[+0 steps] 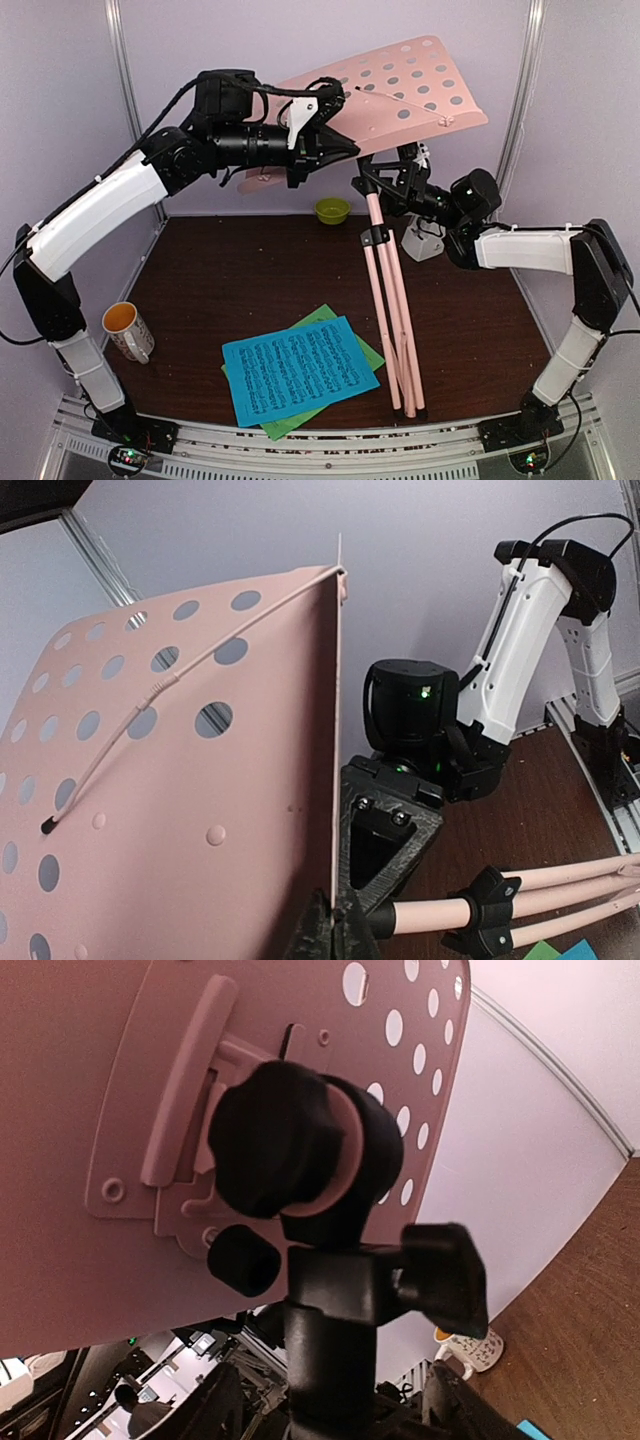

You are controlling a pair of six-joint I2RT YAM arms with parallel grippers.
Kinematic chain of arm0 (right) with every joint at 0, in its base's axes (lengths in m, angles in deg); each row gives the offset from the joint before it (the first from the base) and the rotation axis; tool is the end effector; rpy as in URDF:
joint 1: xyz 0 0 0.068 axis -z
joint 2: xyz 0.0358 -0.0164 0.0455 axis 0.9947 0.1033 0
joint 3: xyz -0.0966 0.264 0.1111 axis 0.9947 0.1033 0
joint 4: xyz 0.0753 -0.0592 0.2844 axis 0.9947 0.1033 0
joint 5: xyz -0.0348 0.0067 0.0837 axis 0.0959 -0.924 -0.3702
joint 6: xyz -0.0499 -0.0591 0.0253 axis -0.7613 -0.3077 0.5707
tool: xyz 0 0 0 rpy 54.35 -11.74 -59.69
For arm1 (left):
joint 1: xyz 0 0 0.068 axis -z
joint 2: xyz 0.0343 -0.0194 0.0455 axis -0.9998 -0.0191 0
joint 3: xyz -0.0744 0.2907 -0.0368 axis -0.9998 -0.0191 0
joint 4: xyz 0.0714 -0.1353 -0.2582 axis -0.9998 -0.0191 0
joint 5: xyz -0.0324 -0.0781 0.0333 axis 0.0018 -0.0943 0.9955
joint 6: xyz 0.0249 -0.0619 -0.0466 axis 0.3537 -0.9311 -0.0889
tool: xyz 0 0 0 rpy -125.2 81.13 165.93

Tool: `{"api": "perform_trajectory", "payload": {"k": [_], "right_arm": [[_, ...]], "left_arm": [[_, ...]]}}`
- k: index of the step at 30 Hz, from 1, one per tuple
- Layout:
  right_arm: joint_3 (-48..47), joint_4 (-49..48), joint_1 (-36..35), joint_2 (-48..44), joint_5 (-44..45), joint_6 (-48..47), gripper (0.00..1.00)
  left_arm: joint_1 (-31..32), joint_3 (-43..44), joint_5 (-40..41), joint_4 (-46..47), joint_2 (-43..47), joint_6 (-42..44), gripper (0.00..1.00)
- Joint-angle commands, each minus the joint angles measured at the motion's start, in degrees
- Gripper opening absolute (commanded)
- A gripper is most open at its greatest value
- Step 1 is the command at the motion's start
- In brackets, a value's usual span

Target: Set up the instrument practice props

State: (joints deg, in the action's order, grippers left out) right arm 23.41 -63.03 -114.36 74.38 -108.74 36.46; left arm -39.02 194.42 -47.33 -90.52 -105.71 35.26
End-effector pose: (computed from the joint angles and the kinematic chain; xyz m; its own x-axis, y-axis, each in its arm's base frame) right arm 0.3333 0.2629 0.3636 -0.7558 0.1804 -0.6294 -0.6543 -0.2453 0.7154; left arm 0.2715 -0.3732 0.5182 0.3570 0.1823 -0.9161 0.9101 0.1531 0.3851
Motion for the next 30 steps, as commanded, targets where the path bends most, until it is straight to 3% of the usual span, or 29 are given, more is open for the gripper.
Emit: {"api": "perform_trajectory", "payload": {"k": [1,9,14,21,23,25,27,30], "right_arm": [[-2.77,-12.44,-0.80,0.92,-2.07,6.65,0.58],[-4.76,-21.75,-1.31,2.68,-2.33,15.17,0.36],[-5.28,-19.89,-1.45,1.79,-2.62,14.39,0.26],[-5.72,-14.70,-1.47,0.38,-2.69,10.92,0.00],[-6.41,-13.14,-1.38,-0.11,-2.46,9.67,0.00],[-7.38,-11.88,-0.87,-0.75,-1.94,8.78,0.00],[-8.71,-11.51,0.01,-1.45,-0.77,8.63,0.00],[-11.60,-10.57,2.05,-2.53,0.94,8.68,0.00]], "left_arm": [[0.30,0.90,-4.24,25.20,8.08,-0.97,0.00],[0.30,-2.54,-8.25,29.34,9.73,-2.92,0.00],[0.30,-3.80,-8.31,29.94,10.54,-2.42,0.00],[0.30,-5.32,-5.98,29.64,11.55,-1.17,0.00],[0.30,-6.15,-4.31,29.70,12.09,-1.21,0.15],[0.30,-7.21,-1.51,29.55,13.15,-1.37,0.41],[0.07,-8.59,0.84,29.41,14.45,-1.59,0.57],[-0.33,-11.39,3.64,30.10,16.96,-2.46,0.66]]}}
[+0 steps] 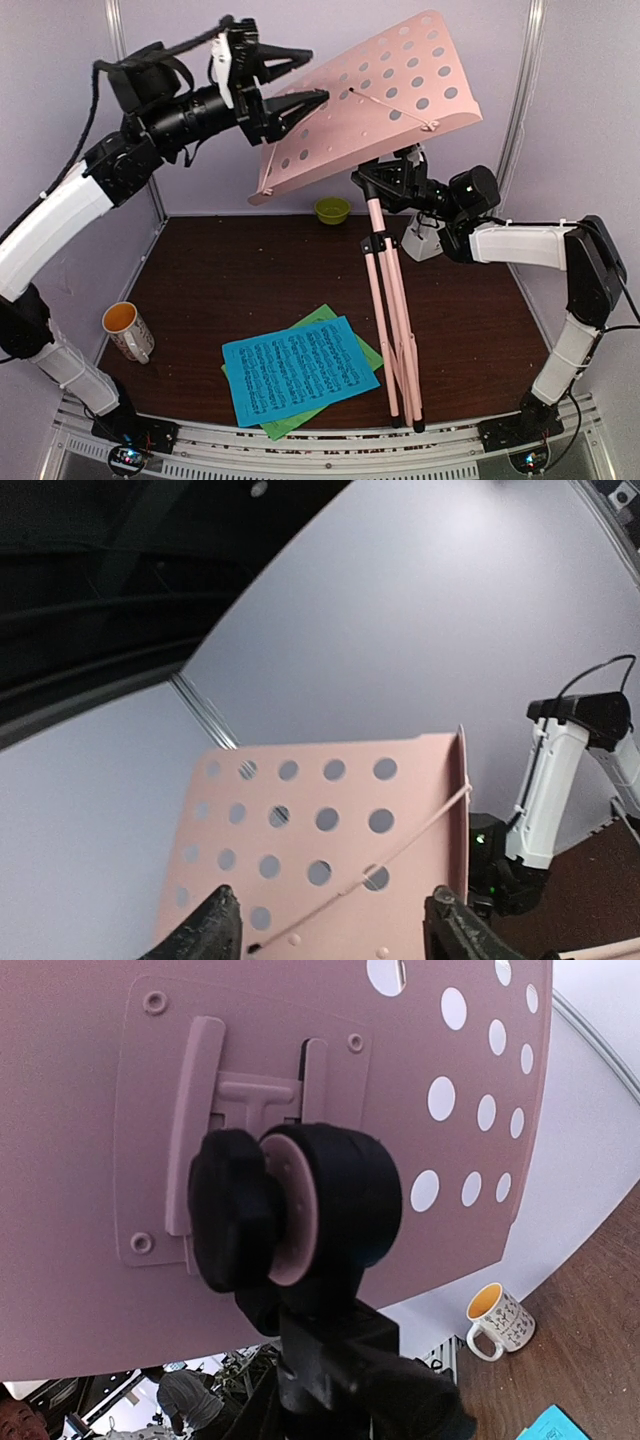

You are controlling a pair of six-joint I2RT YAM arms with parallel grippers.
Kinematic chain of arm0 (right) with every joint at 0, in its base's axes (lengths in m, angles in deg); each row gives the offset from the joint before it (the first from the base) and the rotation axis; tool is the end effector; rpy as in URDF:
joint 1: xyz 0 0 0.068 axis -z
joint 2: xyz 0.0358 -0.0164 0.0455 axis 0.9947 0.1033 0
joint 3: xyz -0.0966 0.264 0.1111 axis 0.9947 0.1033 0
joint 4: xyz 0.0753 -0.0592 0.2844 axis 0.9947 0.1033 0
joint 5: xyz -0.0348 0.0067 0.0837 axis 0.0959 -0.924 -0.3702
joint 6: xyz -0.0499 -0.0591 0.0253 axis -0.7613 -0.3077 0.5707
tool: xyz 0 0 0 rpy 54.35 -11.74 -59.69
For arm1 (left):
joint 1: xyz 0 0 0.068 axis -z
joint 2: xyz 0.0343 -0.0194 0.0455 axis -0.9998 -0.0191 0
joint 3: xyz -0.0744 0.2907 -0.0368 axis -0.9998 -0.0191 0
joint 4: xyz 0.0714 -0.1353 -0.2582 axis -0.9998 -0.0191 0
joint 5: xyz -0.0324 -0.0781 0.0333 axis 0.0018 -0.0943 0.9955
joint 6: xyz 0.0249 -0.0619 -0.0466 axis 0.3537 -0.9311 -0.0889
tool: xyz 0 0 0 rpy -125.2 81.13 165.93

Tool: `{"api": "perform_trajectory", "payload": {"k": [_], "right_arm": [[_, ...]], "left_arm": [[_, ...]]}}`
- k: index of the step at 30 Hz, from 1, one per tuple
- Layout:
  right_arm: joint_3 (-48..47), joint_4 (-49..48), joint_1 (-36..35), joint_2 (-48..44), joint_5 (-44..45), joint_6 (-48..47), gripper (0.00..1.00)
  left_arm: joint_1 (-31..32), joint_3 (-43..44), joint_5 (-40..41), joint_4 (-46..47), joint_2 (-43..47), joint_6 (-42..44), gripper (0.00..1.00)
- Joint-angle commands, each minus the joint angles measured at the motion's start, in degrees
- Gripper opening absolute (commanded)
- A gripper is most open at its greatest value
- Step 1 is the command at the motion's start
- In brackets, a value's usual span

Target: Set up the instrument practice props

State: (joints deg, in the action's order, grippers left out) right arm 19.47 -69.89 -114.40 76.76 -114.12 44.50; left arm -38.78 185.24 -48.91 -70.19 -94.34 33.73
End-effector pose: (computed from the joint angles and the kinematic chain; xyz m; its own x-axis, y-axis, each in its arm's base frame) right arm 0.3318 0.2663 0.3788 -0.7578 0.0986 -0.6450 -0.6362 -0.3308 0.6970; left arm 0.2250 -0.3232 0.5839 0.5589 -0.1019 -0.8229 0.8128 0.2636 0.5194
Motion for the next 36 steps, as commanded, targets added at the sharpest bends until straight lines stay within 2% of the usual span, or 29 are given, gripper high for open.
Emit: {"api": "perform_trajectory", "payload": {"k": [1,5,10,14,18,23,29,36], "right_arm": [[-8.66,-3.56,2.78,-5.45,7.07,0.58,0.00],[-12.74,1.38,5.11,-8.02,8.72,-3.33,0.00],[-14.14,13.59,6.63,-14.03,12.63,-16.72,0.00],[-13.35,21.33,6.62,-17.60,17.21,-26.46,0.00],[-11.86,20.88,6.65,-18.85,20.21,-28.70,0.00],[-9.31,12.97,6.43,-18.96,23.77,-26.65,0.00],[-8.34,8.85,5.00,-18.33,27.12,-27.75,0.00],[-8.20,8.58,4.02,-17.70,28.43,-31.07,0.00]], "left_arm": [[-0.76,-3.60,6.20,9.97,6.47,-1.38,0.68],[-1.15,-7.79,12.62,10.00,10.28,-4.13,0.72],[-2.09,-16.57,19.38,10.26,14.72,-13.58,0.72],[-2.22,-23.37,20.55,9.43,15.48,-21.07,0.70],[-2.09,-31.21,18.00,13.15,15.07,-26.14,0.66],[-0.48,-36.72,16.92,16.84,11.47,-28.66,0.64],[2.84,-36.40,16.17,20.27,3.75,-31.90,0.62],[7.06,-30.64,13.57,17.29,-3.24,-30.81,0.62]]}}
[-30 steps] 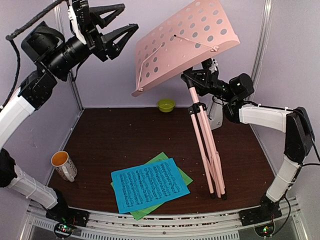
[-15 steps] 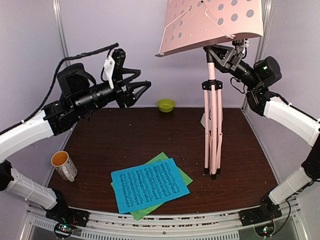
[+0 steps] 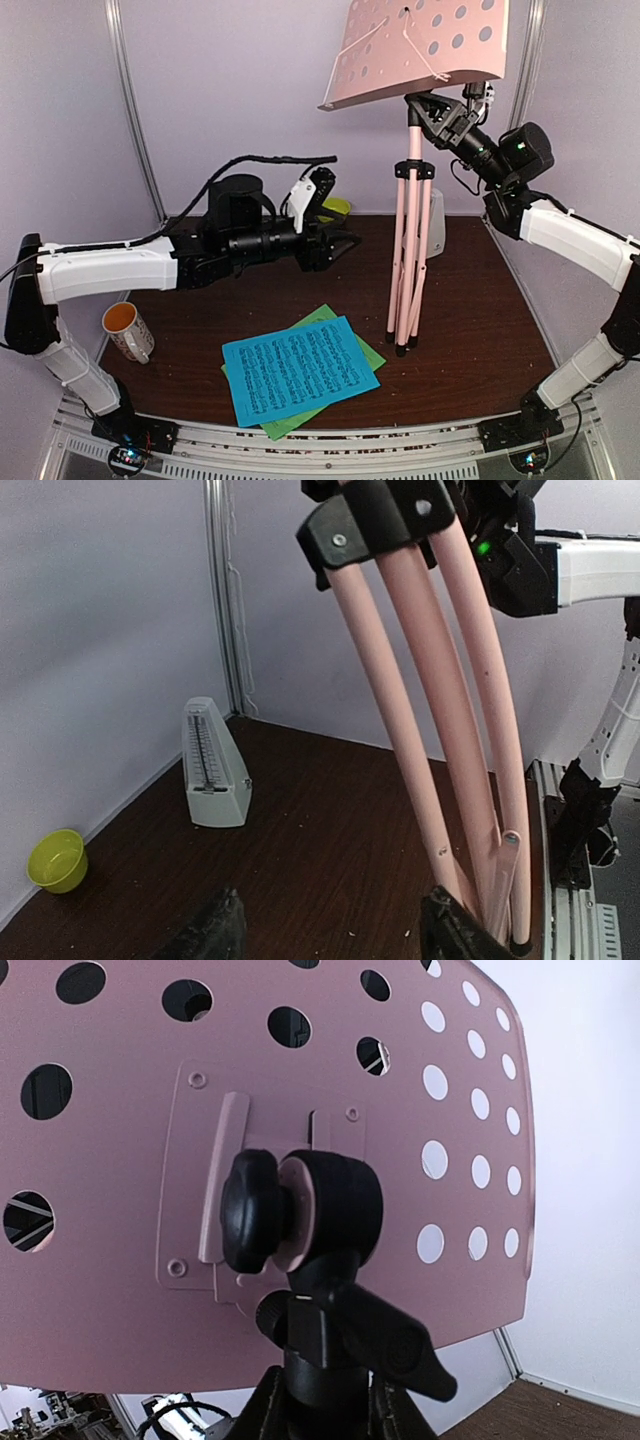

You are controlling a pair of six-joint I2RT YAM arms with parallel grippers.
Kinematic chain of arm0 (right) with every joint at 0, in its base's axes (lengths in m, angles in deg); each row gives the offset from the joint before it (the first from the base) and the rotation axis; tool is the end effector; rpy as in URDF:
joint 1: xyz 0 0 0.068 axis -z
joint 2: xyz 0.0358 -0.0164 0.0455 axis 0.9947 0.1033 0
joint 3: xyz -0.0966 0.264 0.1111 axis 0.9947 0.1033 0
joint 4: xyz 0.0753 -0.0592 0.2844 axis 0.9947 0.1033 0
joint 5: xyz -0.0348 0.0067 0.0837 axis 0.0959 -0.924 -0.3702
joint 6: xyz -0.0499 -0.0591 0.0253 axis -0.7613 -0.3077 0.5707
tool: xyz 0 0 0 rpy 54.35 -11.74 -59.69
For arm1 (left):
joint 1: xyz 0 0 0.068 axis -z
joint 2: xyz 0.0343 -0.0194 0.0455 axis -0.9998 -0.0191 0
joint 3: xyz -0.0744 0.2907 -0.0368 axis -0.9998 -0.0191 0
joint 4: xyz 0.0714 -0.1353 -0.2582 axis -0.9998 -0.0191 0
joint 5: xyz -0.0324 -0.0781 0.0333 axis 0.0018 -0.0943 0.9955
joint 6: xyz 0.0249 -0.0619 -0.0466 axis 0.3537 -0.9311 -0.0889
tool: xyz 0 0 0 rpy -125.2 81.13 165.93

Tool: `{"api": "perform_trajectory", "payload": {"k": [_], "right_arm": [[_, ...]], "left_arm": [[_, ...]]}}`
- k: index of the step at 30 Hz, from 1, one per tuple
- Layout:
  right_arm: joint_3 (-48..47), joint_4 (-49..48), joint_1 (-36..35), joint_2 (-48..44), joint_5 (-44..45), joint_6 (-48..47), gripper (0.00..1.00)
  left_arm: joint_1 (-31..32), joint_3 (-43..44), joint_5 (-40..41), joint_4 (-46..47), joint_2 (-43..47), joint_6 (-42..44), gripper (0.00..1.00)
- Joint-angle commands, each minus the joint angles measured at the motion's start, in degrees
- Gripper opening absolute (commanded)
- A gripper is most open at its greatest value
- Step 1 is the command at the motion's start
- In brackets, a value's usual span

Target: Set up the instrument practice props

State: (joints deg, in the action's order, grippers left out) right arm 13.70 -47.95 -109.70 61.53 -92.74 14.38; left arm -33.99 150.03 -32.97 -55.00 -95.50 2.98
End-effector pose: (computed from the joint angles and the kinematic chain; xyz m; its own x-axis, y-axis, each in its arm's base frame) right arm 0.3191 0.2040 0.4978 -0.3012 0.5492 -0.7795 -0.9242 0.0331 0.3804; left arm 0.2412 -0.3718 0.3545 -0.1574 0.0439 -0.9866 0.9166 0.3783 -0.1294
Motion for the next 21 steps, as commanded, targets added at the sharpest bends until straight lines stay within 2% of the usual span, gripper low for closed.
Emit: {"api": "perform_trajectory", "payload": {"k": [1,13,21], "right_arm": [[-2.42,-13.74,-0.78,-2.30,7.38,-1.12,0.00],[-1.43,-15.28,-4.52,-2.79,11.79,-4.05,0.00],[0.23,-16.46,-5.57,-4.69,13.35,-4.31,0.00]], "left_arm": [[2.95,5.34,-2.43,1.53,-3.13,0.04,0.62],[5.07,11.81,0.30,0.84,-10.30,-3.17,0.60],[5.04,11.12,4.53,2.52,-11.98,-4.90,0.56]]}}
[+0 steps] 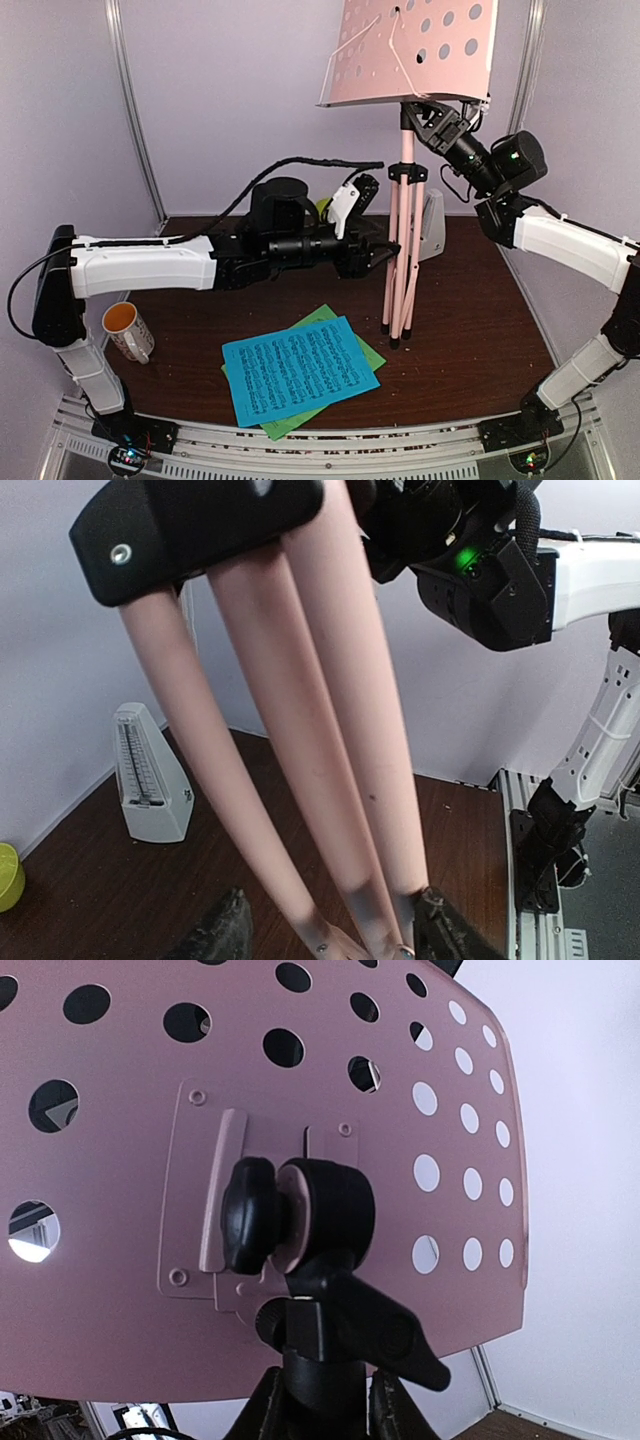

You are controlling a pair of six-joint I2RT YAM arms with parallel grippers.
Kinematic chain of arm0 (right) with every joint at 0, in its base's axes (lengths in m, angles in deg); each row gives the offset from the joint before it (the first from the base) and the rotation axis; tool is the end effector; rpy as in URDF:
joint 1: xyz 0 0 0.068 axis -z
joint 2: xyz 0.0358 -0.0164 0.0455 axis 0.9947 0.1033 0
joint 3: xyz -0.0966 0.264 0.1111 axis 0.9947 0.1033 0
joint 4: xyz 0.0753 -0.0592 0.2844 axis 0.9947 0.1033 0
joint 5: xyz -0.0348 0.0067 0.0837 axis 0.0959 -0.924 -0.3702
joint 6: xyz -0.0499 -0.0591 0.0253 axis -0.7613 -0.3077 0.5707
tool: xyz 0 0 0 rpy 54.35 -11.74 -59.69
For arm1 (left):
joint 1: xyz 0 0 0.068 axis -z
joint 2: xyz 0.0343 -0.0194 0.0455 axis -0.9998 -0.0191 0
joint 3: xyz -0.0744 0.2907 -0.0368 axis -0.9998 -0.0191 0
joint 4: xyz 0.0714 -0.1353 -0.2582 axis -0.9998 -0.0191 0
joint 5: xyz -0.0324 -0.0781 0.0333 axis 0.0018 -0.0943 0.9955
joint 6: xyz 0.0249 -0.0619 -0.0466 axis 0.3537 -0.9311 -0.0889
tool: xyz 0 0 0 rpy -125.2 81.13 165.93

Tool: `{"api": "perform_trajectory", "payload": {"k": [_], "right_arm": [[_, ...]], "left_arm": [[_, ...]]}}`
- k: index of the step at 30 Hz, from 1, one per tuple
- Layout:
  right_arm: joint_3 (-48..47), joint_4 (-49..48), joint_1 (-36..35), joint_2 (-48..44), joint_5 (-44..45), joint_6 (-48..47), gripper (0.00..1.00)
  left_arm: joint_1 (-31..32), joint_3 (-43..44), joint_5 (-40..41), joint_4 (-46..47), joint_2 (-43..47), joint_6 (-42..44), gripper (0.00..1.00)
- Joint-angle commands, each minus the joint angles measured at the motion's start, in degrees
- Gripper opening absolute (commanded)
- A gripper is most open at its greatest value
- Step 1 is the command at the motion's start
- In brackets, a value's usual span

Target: Set up the instrument practice props

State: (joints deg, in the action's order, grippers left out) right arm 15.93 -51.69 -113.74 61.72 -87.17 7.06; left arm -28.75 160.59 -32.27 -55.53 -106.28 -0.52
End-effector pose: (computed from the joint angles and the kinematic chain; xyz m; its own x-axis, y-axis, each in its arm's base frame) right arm 0.3086 0.2224 0.4906 -0.1874 0.5954 -0.7813 -0.9521 0.0855 0.2935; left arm 0.2344 -0.4396 0.3480 -0.2160 0.0492 -0.9751 0.9315 0.3096 -0.1907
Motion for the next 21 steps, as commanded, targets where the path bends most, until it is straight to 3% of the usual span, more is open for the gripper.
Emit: {"api": "perform_trajectory", "payload": {"k": [1,16,21], "right_arm": [[-1.89,-12.83,-1.49,-5.05,7.77,3.02,0.00],[-1.09,-15.24,-1.57,-6.13,8.16,5.43,0.00],[-1.13,-16.28,-1.77,-6.33,8.88,6.34,0.00]], "left_arm": [[-0.15,0.05,3.93,3.86,-1.08,-1.42,0.56],[-0.78,-4.92,5.55,10.15,-0.06,-3.51,0.43],[-0.85,-2.62,8.41,6.32,-1.37,-3.15,0.41]]}}
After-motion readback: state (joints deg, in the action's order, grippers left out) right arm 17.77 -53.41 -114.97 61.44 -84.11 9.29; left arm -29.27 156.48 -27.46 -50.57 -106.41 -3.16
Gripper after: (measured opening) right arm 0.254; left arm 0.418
